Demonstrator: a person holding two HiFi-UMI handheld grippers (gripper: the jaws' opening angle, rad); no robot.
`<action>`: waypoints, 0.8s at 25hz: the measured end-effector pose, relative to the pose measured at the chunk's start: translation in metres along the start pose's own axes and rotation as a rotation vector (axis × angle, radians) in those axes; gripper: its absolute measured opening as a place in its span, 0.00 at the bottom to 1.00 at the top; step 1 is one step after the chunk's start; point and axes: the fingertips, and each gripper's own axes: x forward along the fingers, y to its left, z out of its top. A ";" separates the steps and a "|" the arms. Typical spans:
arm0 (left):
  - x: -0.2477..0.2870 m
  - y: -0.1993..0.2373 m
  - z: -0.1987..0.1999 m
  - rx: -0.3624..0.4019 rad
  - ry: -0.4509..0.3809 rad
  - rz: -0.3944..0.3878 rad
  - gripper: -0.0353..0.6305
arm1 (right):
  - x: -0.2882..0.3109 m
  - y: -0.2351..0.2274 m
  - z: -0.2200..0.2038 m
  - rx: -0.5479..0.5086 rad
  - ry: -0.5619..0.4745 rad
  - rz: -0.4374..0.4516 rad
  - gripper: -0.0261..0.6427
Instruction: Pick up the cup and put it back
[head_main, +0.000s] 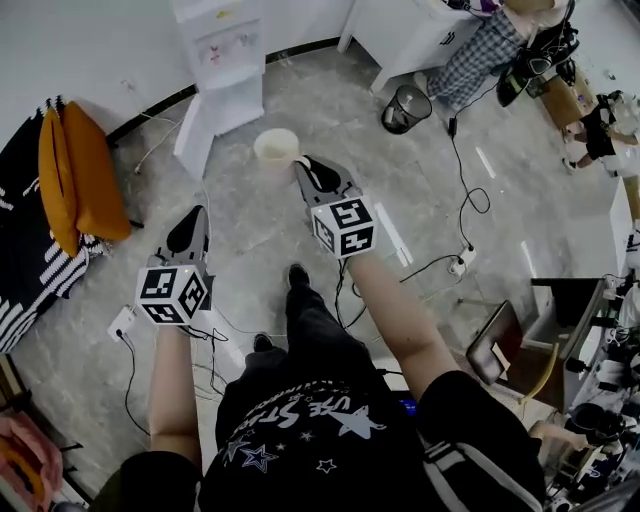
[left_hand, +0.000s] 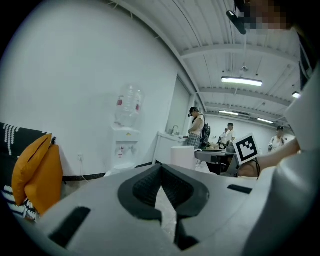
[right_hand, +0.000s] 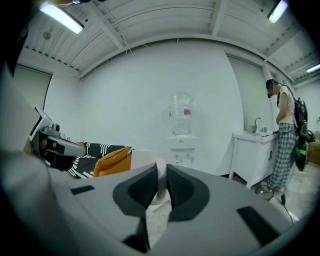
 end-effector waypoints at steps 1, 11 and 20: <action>-0.012 -0.002 0.001 0.001 -0.006 -0.006 0.07 | -0.011 0.010 0.004 0.004 -0.011 -0.008 0.10; -0.108 -0.029 -0.013 0.009 -0.034 -0.049 0.07 | -0.121 0.083 0.000 0.040 -0.072 -0.078 0.10; -0.132 -0.031 -0.036 -0.012 -0.010 -0.041 0.07 | -0.156 0.099 -0.035 0.092 -0.045 -0.097 0.10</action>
